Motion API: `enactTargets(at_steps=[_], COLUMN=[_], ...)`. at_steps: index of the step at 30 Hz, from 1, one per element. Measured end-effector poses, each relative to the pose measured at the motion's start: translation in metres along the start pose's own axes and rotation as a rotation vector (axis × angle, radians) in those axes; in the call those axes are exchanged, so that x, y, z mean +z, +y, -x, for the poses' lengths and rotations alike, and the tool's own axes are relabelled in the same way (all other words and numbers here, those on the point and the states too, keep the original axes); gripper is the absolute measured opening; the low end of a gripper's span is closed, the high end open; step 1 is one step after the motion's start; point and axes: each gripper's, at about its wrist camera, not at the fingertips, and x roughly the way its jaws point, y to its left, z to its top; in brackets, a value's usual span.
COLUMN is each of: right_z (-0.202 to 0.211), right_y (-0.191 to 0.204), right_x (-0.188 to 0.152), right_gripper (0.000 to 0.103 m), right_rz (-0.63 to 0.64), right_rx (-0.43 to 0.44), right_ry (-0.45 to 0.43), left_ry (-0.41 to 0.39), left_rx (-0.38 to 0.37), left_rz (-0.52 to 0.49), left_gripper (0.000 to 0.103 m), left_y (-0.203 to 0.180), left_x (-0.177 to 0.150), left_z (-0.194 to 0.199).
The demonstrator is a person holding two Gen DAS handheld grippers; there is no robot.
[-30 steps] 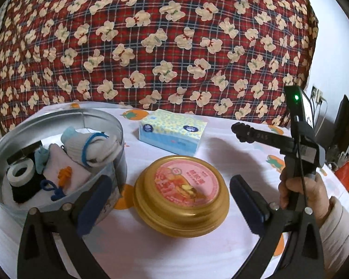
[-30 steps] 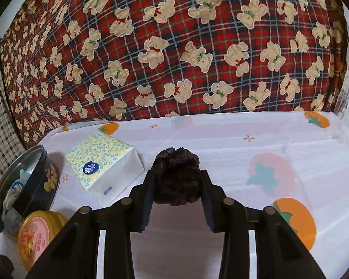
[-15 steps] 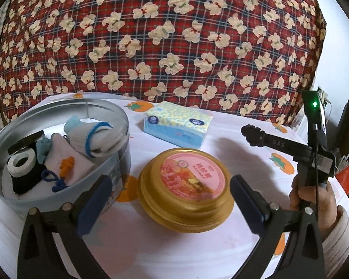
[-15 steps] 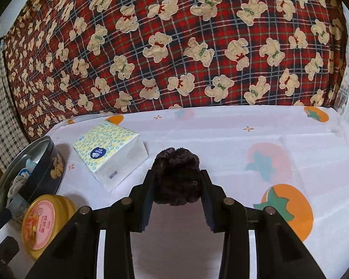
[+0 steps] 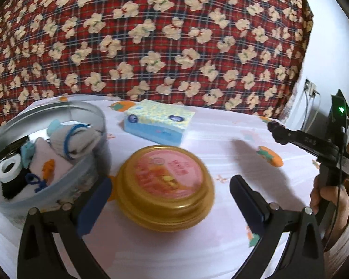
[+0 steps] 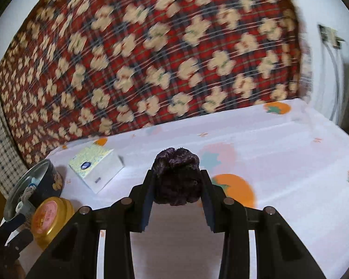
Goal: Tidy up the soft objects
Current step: 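Lift the scrunchie with the right gripper while the left gripper approaches it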
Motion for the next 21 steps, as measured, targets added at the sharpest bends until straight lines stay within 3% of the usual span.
enactTargets(at_steps=[5, 9, 12, 16, 21], right_z=[0.015, 0.016, 0.017, 0.016, 0.018], right_y=[-0.03, -0.043, -0.037, -0.021, -0.014], right_x=[-0.014, -0.025, -0.032, -0.041, -0.057], right_gripper=[0.04, 0.04, 0.04, 0.04, 0.04], right_rz=[-0.04, -0.076, -0.021, 0.101, 0.206], right_rx=[-0.025, 0.079, 0.134, 0.198, 0.222], right_ry=[0.051, 0.132, 0.182, 0.273, 0.337], left_ry=[0.026, 0.044, 0.066, 0.131, 0.188], left_rx=[-0.062, -0.122, -0.197, -0.223, -0.267], left_rz=[-0.018, -0.089, -0.149, -0.265, -0.277], left_gripper=[0.102, 0.102, 0.102, 0.102, 0.102], left_y=[-0.023, -0.057, -0.082, -0.11, -0.127], left_x=[0.0, 0.0, -0.002, -0.006, -0.008], left_z=[-0.01, -0.018, -0.024, -0.033, -0.042])
